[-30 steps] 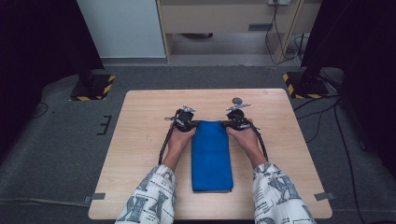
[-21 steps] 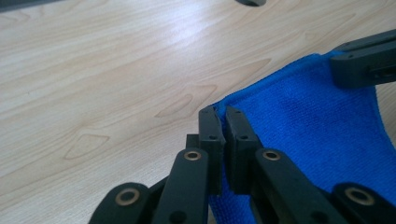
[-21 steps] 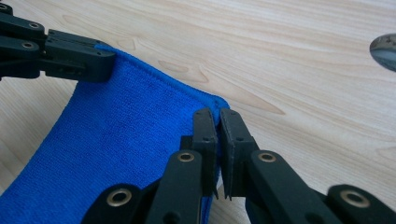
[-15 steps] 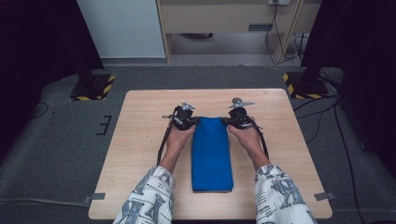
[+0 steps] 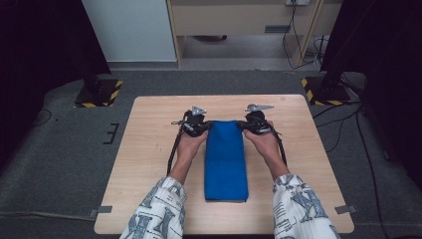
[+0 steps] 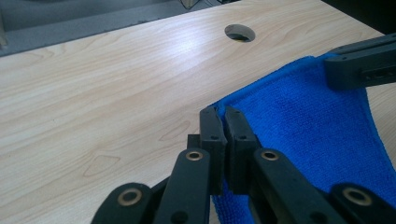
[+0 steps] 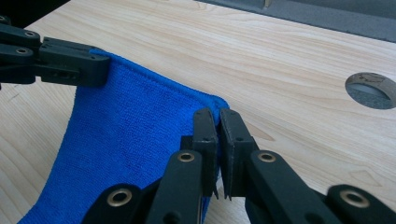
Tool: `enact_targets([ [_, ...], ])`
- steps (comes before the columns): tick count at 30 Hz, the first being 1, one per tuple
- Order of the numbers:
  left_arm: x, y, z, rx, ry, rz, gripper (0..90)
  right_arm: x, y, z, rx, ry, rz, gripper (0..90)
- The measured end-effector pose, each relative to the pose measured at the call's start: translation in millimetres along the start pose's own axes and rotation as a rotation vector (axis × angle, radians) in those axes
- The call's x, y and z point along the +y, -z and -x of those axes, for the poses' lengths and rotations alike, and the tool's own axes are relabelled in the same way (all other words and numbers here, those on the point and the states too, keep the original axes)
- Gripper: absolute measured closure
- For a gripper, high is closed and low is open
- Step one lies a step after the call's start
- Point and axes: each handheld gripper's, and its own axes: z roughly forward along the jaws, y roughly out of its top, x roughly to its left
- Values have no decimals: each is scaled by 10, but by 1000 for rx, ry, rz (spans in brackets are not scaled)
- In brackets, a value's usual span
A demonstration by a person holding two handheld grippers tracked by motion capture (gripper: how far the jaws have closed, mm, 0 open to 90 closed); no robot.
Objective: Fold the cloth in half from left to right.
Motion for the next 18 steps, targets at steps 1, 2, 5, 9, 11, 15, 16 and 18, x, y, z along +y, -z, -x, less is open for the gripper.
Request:
enact_targets([
  [1,3,0,-1,2,0,-1,873,2,4,4,1,-1,2,862],
  [2,3,0,-6,1,7,4,873,6,7,4,1,-4,4,862],
  [5,3,-1,-15,0,12,8,873,18,19,17,-2,-2,9,862],
  [9,8,12,-29,0,17,16,873,24,20,24,-4,-6,10,862],
  [11,11,19,-34,-1,17,18,873,30,20,20,-3,-8,11,863],
  [15,20,38,-39,-2,18,25,874,41,24,18,-2,-5,17,862],
  [16,23,41,-41,-2,17,28,874,44,23,20,-3,-4,18,862],
  [18,27,44,-51,2,19,31,875,54,18,18,-2,-9,25,863],
])
